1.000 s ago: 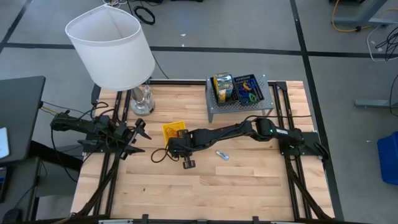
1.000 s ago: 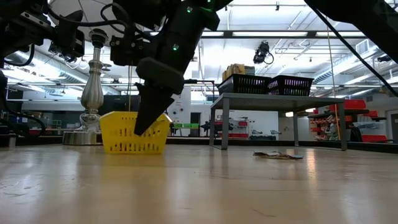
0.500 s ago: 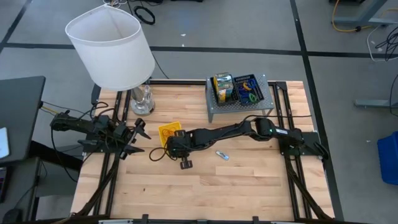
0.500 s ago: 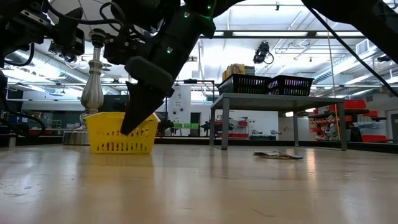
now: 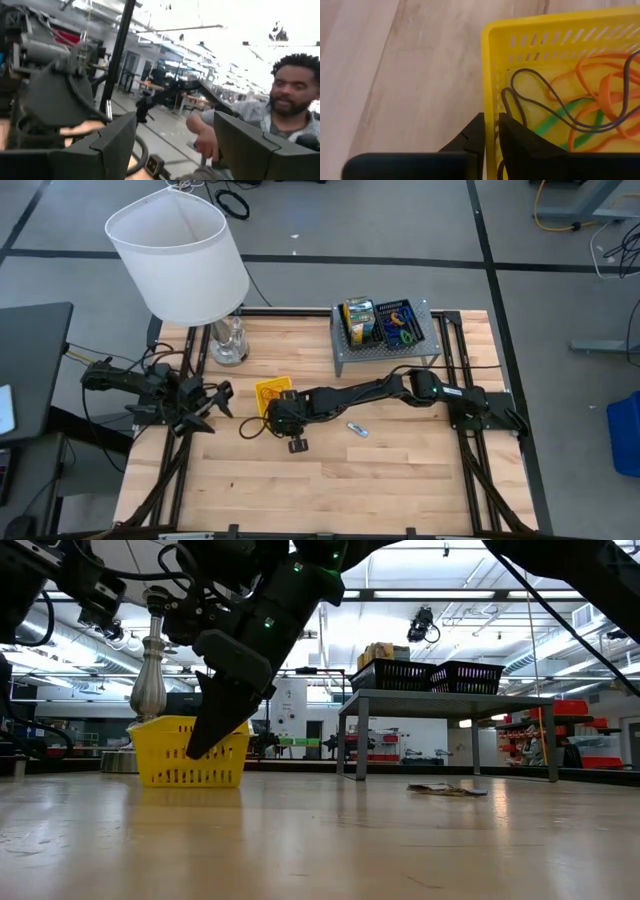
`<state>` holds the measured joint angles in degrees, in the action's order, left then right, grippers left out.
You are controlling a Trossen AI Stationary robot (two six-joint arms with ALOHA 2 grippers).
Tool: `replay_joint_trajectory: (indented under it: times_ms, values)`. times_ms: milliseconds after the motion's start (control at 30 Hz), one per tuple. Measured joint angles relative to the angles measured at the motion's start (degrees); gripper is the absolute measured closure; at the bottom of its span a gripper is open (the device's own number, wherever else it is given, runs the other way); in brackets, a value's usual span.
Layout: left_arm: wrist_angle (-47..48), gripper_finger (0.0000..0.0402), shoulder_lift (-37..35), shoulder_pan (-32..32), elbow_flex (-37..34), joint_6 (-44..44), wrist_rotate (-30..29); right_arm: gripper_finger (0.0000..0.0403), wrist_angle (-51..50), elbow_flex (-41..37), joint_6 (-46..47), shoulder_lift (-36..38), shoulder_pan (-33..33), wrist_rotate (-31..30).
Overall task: Pick & Place Office Desk Supplies
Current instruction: Put the yellow bin on the shelf
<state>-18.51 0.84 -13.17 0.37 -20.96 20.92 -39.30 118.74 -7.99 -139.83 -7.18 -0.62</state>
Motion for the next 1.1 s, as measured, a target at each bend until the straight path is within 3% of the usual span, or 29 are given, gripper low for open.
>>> replay_joint_trajectory:
  times_ms: [200,367,633,833,1000,1100]
  values:
    - [-1.9,0.0133,0.0,0.0,0.0,-4.6,-8.2,0.0329,0.1,-0.1,-1.3,0.0,0.0,-0.6]
    - [-6.2,0.0133,0.0,0.0,0.0,-8.5,-11.5,0.0289,0.4,-0.1,-3.2,0.0,-0.3,-5.0]
    - [-9.2,0.0133,0.0,0.0,0.0,-7.5,-10.4,0.0224,1.4,2.5,-9.3,0.0,-1.8,-15.1]
    - [-10.4,0.0133,0.0,0.0,0.1,-1.6,-17.3,0.0225,0.8,6.9,-12.5,0.0,-4.1,-20.4]
    - [3.6,0.0134,1.0,0.1,1.9,1.4,-16.2,0.0230,-6.0,12.6,-12.3,0.1,-6.8,-24.8]
    - [17.2,0.0134,3.4,0.1,1.7,0.6,-20.6,0.0231,-13.3,15.9,-10.1,0.1,-8.6,-27.8]
